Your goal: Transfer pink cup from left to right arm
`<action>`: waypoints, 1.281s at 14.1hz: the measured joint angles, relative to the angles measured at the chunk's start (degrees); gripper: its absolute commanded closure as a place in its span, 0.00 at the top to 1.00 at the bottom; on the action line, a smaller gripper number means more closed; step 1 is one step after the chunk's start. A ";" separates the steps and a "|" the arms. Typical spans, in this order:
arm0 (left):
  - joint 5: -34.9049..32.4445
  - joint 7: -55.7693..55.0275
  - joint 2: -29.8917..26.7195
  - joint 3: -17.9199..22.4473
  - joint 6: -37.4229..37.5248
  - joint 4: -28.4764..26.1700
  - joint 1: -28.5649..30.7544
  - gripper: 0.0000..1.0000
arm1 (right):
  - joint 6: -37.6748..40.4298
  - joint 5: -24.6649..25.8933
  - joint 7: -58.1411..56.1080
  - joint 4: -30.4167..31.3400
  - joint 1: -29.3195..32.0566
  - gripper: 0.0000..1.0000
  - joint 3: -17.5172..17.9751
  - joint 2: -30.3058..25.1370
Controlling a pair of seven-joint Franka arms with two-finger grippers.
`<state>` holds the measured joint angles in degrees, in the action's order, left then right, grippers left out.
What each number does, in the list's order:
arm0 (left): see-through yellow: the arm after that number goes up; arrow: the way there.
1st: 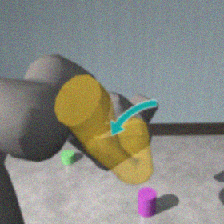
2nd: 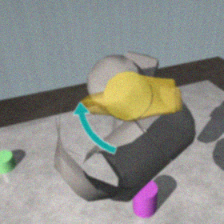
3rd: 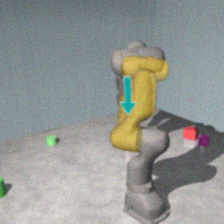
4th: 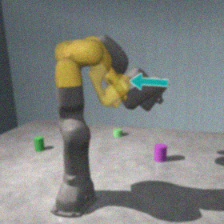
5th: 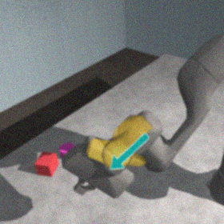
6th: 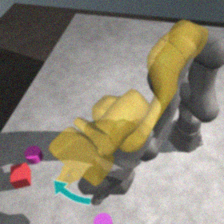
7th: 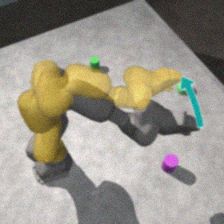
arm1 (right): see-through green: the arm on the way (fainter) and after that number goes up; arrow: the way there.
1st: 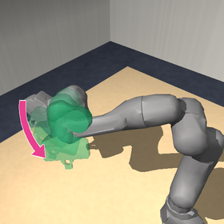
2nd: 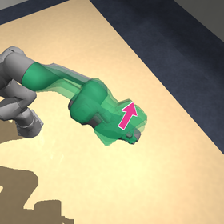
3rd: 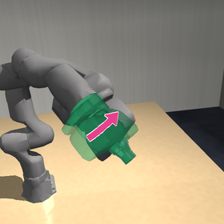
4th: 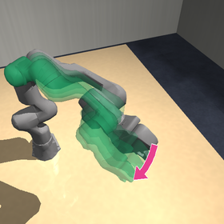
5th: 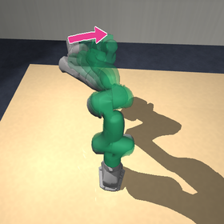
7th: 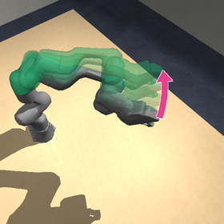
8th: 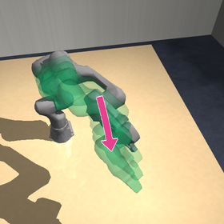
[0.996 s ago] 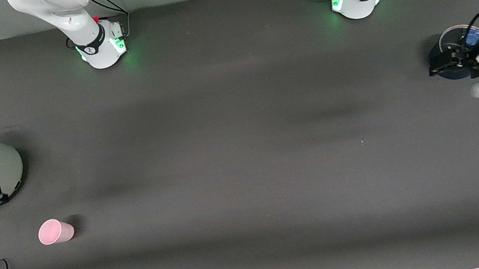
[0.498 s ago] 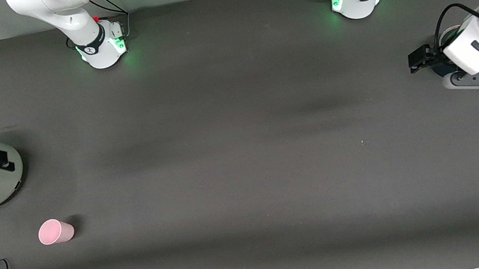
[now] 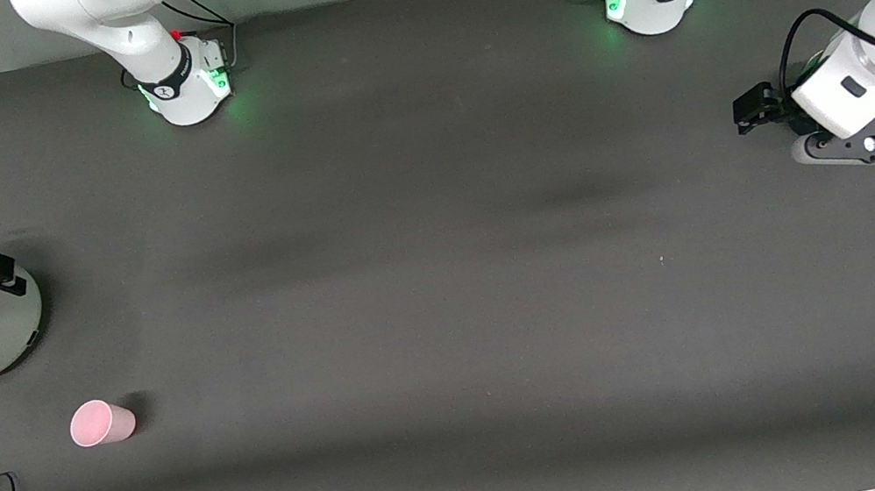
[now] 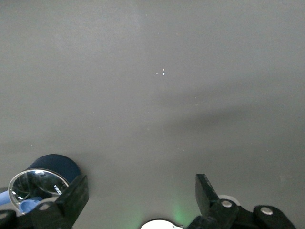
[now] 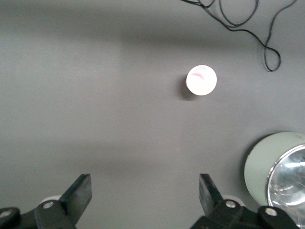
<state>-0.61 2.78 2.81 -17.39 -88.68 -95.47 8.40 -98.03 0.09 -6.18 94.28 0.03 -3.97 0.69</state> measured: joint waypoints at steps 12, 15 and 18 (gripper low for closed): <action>-3.18 0.13 -0.99 15.70 -5.50 -0.07 -16.28 1.00 | 1.44 0.15 3.40 -2.94 1.28 1.00 1.25 1.56; -3.88 1.07 -0.98 14.91 -5.50 -0.18 -15.96 1.00 | 5.92 0.14 3.60 -3.05 1.28 1.00 1.26 1.64; -4.93 3.69 -0.80 14.79 -5.50 -0.37 -15.80 1.00 | 7.40 0.14 3.79 -3.06 1.29 1.00 1.26 1.72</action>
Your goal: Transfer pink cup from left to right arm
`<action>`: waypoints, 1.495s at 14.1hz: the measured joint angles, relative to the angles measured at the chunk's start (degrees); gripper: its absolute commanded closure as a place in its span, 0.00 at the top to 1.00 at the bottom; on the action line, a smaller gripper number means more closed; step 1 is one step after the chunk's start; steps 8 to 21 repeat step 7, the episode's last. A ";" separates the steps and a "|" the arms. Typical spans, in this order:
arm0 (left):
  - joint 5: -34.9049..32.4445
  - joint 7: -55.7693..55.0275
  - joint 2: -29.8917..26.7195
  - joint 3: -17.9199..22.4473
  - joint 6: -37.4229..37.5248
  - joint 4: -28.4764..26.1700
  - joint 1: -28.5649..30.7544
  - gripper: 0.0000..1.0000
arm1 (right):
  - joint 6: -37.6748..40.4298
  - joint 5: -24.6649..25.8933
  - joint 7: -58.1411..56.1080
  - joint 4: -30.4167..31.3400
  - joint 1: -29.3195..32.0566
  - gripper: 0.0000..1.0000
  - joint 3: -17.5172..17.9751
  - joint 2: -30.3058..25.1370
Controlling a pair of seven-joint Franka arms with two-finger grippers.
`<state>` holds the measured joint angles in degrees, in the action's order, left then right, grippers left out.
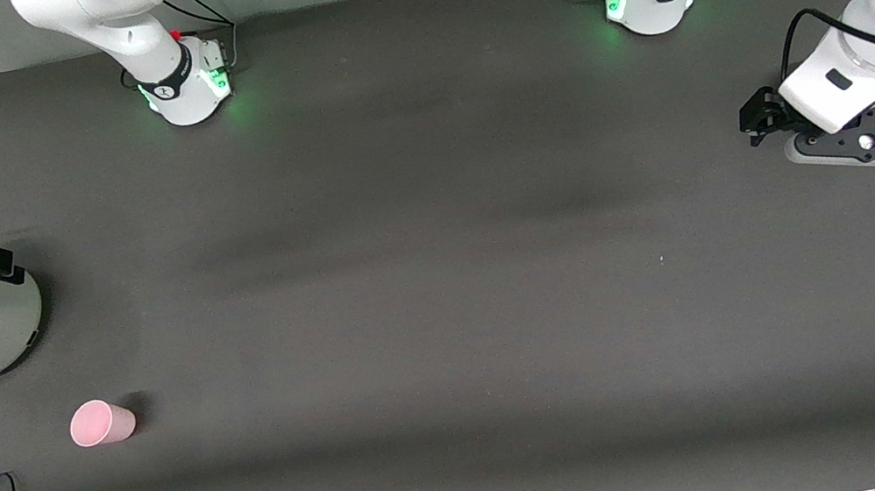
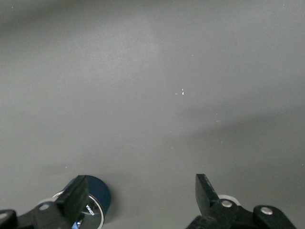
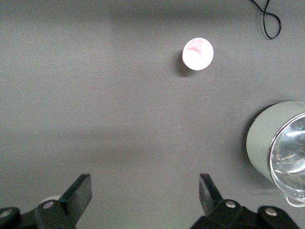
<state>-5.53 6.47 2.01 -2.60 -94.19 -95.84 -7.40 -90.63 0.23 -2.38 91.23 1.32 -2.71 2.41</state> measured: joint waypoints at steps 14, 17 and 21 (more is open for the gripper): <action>0.02 1.23 0.15 0.03 -0.83 -0.56 1.12 1.00 | 0.31 0.00 0.09 -0.01 0.02 1.00 -0.03 0.18; 0.02 1.23 0.15 0.03 -0.83 -0.56 1.12 1.00 | 0.31 0.00 0.09 -0.01 0.02 1.00 -0.03 0.18; 0.02 1.23 0.15 0.03 -0.83 -0.56 1.12 1.00 | 0.31 0.00 0.09 -0.01 0.02 1.00 -0.03 0.18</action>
